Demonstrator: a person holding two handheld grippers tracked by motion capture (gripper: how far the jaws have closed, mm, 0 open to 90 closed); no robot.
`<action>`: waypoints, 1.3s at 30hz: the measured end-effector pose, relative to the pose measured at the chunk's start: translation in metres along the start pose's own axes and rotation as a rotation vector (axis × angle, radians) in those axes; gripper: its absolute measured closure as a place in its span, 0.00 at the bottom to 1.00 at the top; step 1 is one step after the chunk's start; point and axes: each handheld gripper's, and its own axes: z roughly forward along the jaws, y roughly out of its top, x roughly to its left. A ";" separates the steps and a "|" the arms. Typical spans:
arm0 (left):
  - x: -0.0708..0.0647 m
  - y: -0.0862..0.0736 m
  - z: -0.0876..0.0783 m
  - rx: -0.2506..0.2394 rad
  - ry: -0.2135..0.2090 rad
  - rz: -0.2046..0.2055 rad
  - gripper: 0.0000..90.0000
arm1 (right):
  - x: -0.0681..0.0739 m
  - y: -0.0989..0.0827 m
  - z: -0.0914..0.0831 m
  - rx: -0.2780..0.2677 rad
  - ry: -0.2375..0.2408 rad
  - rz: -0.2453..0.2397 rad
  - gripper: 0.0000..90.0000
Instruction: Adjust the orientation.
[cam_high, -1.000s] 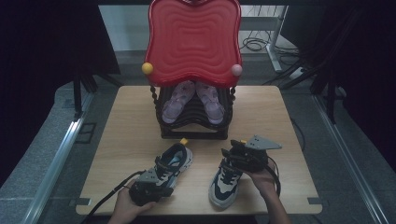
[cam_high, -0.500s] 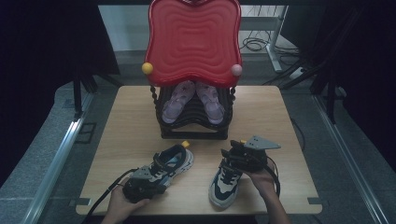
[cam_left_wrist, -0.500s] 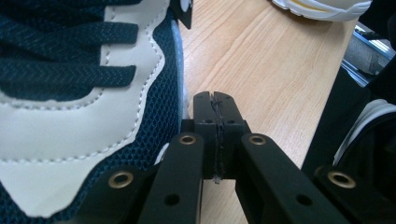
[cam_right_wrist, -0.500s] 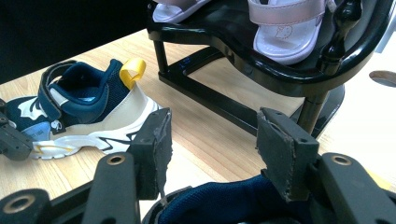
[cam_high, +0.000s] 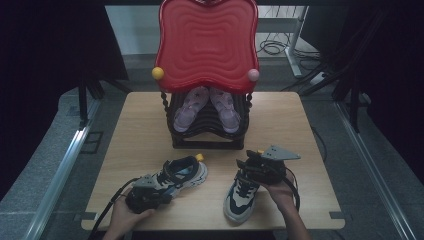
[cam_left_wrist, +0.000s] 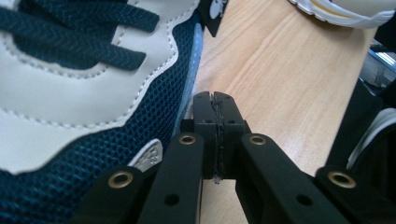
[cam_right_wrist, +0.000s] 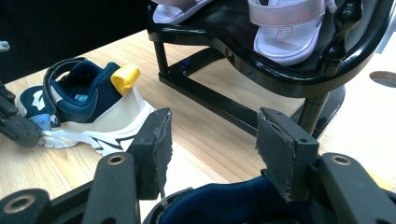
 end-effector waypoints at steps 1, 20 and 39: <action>0.000 0.000 0.000 0.000 0.000 0.000 0.99 | 0.000 0.000 0.000 0.000 0.000 0.000 0.51; 0.012 -0.003 -0.004 -0.032 0.033 -0.040 0.99 | 0.002 -0.002 0.005 0.012 0.009 -0.003 0.51; 0.017 -0.004 -0.006 -0.064 0.065 -0.062 0.94 | 0.003 -0.002 0.005 0.014 0.006 -0.004 0.51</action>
